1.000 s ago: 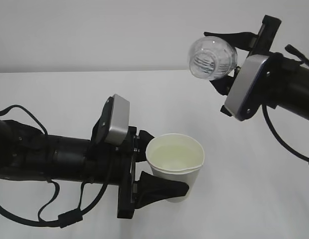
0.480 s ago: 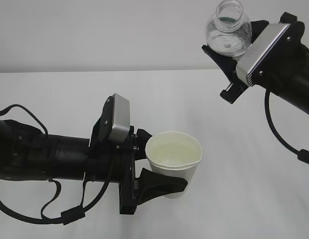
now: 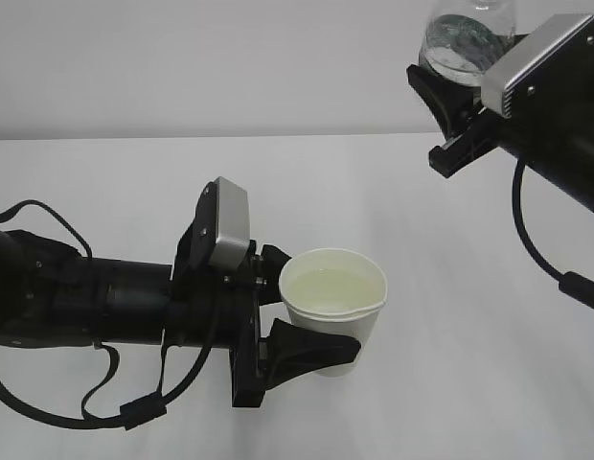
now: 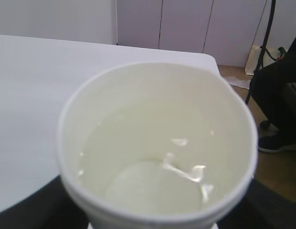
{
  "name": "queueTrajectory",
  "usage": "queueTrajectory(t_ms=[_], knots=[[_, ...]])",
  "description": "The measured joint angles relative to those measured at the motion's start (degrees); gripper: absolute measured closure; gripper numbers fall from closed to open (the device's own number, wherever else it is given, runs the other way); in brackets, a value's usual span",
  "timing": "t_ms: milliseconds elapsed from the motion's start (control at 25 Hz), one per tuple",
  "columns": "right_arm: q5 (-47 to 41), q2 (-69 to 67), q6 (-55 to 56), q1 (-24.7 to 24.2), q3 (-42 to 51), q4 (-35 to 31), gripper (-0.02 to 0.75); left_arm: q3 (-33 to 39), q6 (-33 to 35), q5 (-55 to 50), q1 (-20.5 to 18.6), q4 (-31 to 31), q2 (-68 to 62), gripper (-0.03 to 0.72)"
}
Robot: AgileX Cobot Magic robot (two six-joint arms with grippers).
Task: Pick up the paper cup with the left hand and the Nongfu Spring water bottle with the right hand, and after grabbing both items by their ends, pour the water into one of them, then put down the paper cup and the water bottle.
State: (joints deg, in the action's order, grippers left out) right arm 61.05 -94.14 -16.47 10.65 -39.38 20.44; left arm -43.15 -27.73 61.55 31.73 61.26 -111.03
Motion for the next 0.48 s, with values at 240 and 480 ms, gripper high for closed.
queueTrajectory(t_ms=[240,480], knots=[[-4.0,0.0,2.9,0.0,0.0,-5.0,0.322,0.0,0.0,-0.6,0.0,-1.4,0.0,0.184],[-8.8,0.0,6.0,0.0,0.1,-7.7,0.322,0.1,0.0,-0.6,0.0,-4.9,0.0,0.185]])
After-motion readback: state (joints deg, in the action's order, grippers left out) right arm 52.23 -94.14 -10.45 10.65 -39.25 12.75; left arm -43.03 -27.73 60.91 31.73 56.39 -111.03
